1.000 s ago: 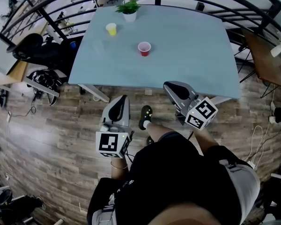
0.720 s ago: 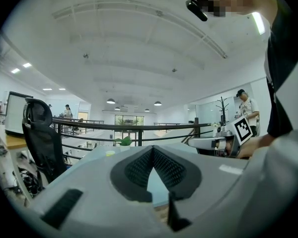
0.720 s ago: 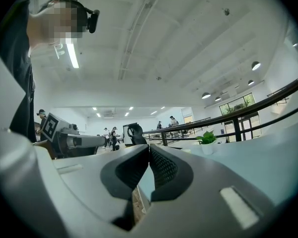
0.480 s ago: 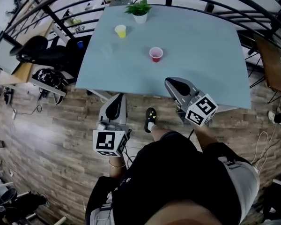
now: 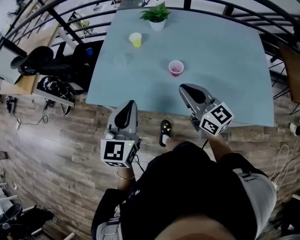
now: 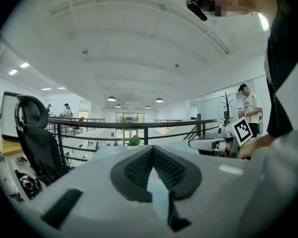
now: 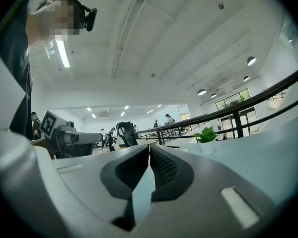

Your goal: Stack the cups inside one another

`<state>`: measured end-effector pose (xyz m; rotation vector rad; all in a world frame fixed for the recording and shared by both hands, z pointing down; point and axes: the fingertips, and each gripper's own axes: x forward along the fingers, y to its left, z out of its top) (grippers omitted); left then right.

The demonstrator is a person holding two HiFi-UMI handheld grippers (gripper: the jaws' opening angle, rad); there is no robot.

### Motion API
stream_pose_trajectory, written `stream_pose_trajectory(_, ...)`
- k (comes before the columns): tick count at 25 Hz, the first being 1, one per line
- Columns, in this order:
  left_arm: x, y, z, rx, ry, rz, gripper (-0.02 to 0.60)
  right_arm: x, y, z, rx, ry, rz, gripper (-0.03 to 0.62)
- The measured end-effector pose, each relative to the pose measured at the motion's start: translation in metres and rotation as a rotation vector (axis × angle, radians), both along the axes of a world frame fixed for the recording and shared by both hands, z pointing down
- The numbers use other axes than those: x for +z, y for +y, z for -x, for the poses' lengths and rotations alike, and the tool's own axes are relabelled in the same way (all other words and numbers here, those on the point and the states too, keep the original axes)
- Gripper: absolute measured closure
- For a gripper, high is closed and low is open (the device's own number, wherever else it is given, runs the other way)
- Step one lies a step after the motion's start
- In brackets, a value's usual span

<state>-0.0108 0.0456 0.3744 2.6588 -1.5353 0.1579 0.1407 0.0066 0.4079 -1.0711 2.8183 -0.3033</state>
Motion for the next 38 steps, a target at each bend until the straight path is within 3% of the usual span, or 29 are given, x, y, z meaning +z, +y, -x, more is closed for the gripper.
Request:
stream_pose_trajectory(20,0.004,-0.116,-0.007,0.083,-0.033,-0.007,0.591,0.021,-0.108,-0.016,0.117,0.020,0.028,0.574)
stream_pose_trajectory(28,0.011,-0.148,-0.009,0.117,-0.021,-0.003,0.589,0.050,-0.137,-0.022,0.181,0.093,0.061,0.503)
stream_pose_trajectory(38,0.020,-0.174,0.004,0.110,0.013,0.007,0.591,0.107,-0.164,-0.017,0.207,0.274,0.107,0.342)
